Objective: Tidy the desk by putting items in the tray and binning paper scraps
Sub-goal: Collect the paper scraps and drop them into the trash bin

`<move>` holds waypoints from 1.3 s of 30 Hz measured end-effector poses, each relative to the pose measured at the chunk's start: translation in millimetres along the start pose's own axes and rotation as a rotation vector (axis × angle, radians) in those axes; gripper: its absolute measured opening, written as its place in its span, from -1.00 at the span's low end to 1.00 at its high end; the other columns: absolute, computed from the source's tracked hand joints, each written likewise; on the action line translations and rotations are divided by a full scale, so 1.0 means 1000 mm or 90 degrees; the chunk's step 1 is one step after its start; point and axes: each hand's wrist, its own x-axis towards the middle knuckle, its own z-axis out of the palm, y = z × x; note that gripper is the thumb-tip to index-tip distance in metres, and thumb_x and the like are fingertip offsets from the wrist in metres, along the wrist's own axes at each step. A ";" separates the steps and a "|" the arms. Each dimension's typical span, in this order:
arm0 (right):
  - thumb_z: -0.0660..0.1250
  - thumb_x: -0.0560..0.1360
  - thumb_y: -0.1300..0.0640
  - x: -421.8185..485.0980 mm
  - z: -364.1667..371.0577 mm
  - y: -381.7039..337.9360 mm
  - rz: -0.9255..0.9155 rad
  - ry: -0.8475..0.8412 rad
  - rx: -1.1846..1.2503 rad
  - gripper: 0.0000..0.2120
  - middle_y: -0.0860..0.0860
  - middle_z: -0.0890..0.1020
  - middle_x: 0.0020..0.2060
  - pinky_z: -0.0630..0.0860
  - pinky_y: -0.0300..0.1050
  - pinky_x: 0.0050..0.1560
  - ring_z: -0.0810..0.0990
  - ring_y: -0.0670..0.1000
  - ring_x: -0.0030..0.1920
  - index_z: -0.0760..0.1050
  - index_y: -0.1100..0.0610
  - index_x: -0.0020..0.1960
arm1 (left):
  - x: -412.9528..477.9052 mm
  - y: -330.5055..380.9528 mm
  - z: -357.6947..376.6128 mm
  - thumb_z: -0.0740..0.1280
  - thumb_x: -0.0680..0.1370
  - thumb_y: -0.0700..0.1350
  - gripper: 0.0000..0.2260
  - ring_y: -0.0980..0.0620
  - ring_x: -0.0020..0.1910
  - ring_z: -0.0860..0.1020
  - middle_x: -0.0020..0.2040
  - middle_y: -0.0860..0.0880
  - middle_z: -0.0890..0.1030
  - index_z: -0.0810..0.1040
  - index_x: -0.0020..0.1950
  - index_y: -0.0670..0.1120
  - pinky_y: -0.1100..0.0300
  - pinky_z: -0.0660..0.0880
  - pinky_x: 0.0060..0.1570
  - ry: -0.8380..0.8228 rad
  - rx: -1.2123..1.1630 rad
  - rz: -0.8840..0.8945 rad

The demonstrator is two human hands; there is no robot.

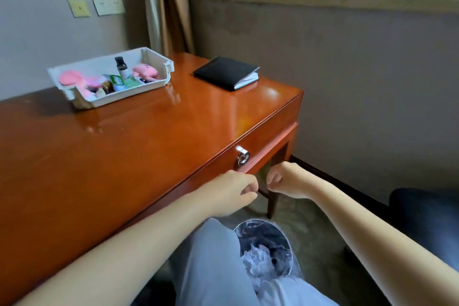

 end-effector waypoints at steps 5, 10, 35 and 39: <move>0.31 0.50 0.20 -0.018 -0.034 -0.062 -0.102 0.047 -0.039 -0.84 0.03 0.67 0.00 0.58 -0.14 0.04 0.64 0.03 0.01 0.61 0.12 0.04 | -0.062 0.011 -0.054 0.21 0.59 0.00 -0.87 0.13 -0.09 0.55 -0.06 0.08 0.59 0.51 -0.01 0.01 0.31 0.47 -0.21 0.060 0.095 0.019; 0.25 0.52 0.22 -0.038 -0.047 -0.137 -0.209 0.054 -0.102 -0.81 0.08 0.67 0.01 0.53 -0.15 -0.04 0.61 0.07 -0.04 0.61 0.18 0.05 | -0.125 -0.001 -0.094 0.23 0.58 0.01 -0.86 0.12 -0.03 0.55 -0.01 0.08 0.60 0.54 0.03 0.02 0.10 0.53 0.05 0.112 0.138 -0.035; 0.32 0.53 0.11 -0.046 0.109 -0.437 -0.572 -0.184 -0.155 -0.63 0.07 0.54 0.23 0.47 -0.13 0.07 0.53 0.09 0.16 0.44 0.09 0.32 | -0.429 -0.127 -0.096 0.15 0.62 0.02 -0.70 0.10 0.38 0.32 0.40 0.12 0.37 0.38 0.35 0.11 0.07 0.32 0.40 0.298 0.140 -0.525; 0.32 0.53 0.09 -0.052 0.138 -0.467 -0.619 -0.191 -0.135 -0.59 0.09 0.51 0.26 0.48 -0.06 0.20 0.51 0.10 0.20 0.39 0.10 0.36 | -0.466 -0.137 -0.080 0.13 0.62 0.05 -0.64 0.10 0.47 0.21 0.49 0.12 0.25 0.29 0.43 0.12 0.08 0.15 0.45 0.320 0.152 -0.615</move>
